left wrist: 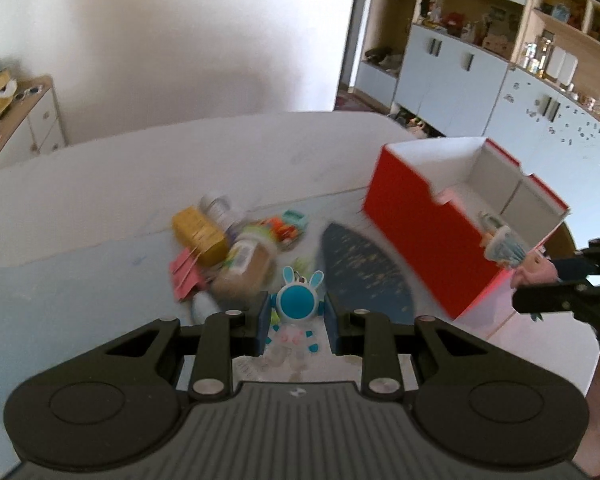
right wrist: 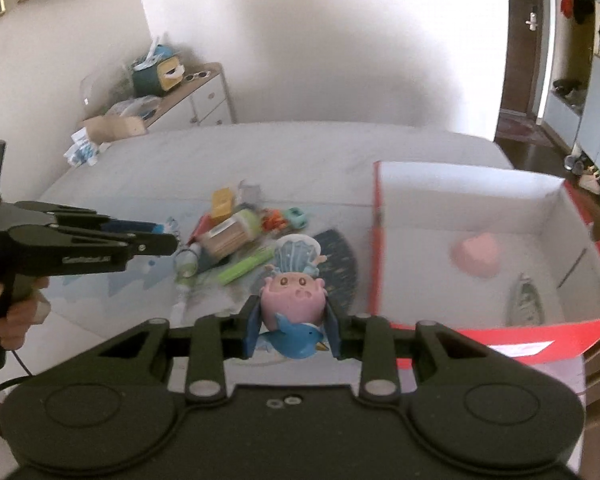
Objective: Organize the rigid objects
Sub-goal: 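Carry the pig figurine and bunny keychain over the red box with both tools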
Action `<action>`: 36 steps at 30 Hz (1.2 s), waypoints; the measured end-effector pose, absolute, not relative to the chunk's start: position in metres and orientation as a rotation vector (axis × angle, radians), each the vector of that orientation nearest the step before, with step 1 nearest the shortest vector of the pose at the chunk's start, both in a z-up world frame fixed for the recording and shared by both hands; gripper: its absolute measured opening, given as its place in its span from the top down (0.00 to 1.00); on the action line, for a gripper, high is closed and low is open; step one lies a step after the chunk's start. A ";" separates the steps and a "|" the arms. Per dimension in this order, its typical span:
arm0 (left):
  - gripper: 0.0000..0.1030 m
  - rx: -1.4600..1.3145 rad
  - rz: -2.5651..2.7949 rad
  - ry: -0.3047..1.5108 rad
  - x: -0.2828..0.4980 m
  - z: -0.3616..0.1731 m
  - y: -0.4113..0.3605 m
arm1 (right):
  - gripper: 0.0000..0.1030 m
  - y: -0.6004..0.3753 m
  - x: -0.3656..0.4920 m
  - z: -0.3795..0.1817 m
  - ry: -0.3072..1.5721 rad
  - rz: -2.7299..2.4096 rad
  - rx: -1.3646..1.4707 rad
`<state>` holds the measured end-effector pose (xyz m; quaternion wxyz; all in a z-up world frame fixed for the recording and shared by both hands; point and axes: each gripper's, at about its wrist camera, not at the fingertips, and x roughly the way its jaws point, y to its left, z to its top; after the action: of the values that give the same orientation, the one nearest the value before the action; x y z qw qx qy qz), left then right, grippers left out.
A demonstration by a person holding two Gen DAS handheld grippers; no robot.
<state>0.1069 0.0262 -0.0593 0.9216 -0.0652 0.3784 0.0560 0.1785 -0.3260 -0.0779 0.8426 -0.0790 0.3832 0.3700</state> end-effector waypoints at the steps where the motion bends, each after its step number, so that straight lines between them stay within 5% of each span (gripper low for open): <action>1: 0.73 -0.128 0.112 0.772 0.110 -0.056 0.021 | 0.69 -0.330 0.182 -0.077 0.806 0.777 -0.165; 36: 0.73 -0.021 -0.033 0.774 0.283 -0.033 -0.156 | 0.69 -0.441 0.348 -0.110 0.836 0.669 -0.231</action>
<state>0.2830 -0.1558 -0.0329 0.9259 -0.0103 0.3773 -0.0162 0.3476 -0.4407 -0.1103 0.8539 -0.1097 0.3972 0.3179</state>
